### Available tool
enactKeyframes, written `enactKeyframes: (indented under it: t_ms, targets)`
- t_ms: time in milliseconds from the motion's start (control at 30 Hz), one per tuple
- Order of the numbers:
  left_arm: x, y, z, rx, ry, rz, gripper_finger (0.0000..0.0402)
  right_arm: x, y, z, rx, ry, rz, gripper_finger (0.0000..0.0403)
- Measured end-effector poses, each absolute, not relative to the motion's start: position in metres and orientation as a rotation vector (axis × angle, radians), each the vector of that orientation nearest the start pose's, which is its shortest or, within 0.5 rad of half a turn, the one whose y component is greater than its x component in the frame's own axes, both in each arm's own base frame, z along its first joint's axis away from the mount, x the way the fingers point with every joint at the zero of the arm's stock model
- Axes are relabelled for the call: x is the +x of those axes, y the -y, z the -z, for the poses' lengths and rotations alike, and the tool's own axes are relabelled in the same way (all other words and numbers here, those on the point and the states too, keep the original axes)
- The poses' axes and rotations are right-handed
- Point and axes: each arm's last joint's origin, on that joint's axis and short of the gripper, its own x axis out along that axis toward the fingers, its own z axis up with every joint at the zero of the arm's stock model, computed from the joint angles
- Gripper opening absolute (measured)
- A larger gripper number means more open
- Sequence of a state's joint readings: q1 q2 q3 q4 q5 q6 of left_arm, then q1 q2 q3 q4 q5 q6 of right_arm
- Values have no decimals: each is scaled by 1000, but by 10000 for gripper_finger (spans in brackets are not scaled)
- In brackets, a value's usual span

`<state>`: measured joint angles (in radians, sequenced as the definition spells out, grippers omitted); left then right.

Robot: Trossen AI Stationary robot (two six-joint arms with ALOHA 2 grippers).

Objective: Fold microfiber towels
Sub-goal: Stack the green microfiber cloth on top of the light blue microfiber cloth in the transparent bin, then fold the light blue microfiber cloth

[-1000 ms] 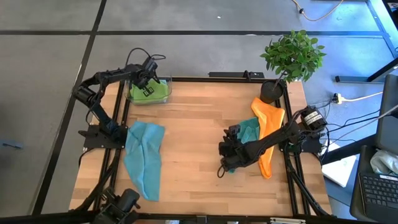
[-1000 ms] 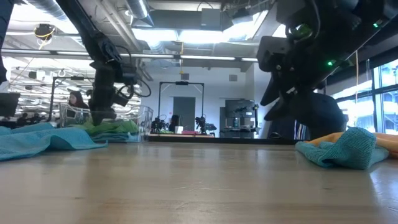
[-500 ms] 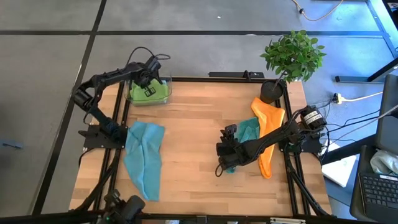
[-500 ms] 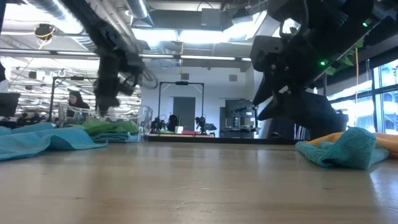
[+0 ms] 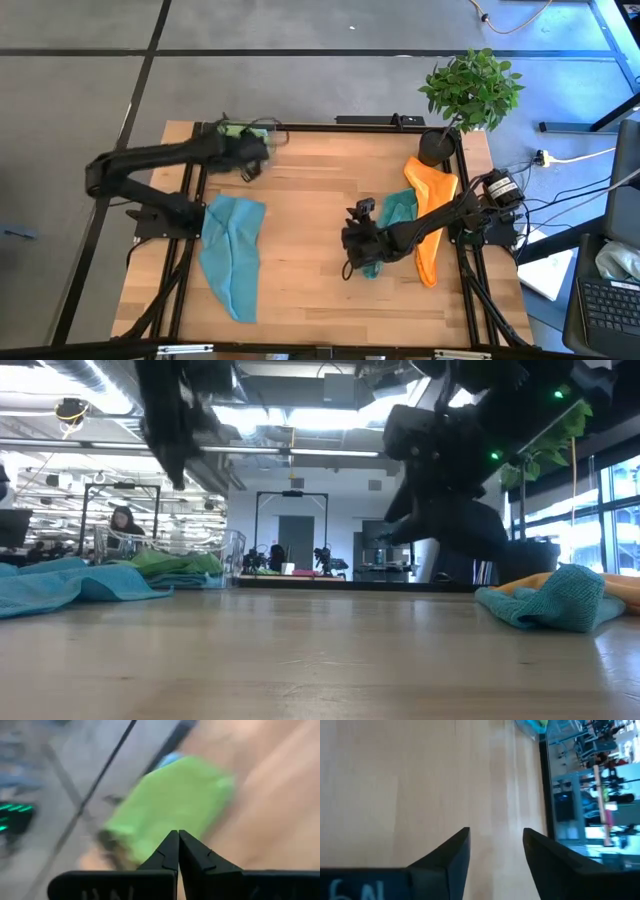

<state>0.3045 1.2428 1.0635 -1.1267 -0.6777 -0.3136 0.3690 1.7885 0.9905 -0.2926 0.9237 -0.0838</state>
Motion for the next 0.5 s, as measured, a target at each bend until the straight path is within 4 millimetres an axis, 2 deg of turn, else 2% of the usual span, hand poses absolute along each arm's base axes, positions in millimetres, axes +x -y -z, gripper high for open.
enactKeyframes:
  t_ms: [67, 133, 200, 333, 400, 500]
  targets:
    - [194, -54, -281, -54, -1085, -996, 3, 320, -100, -154, -685, -862, 453, 184]
    - [192, -32, -270, -106, -1025, -972, 3, 325, -101, -157, -625, -813, 435, 184]
    - [189, -11, -251, -130, -979, -943, 1, 331, -101, -158, -574, -788, 368, 184]
    - [189, 19, -215, -104, -824, -897, 2, 344, -93, -161, -548, -759, 105, 184]
    - [192, 27, -211, -54, -710, -901, 1, 352, -85, -166, -568, -690, 40, 184]
    - [199, 36, -220, 26, -596, -874, 1, 365, -72, -178, -567, -555, 40, 184]
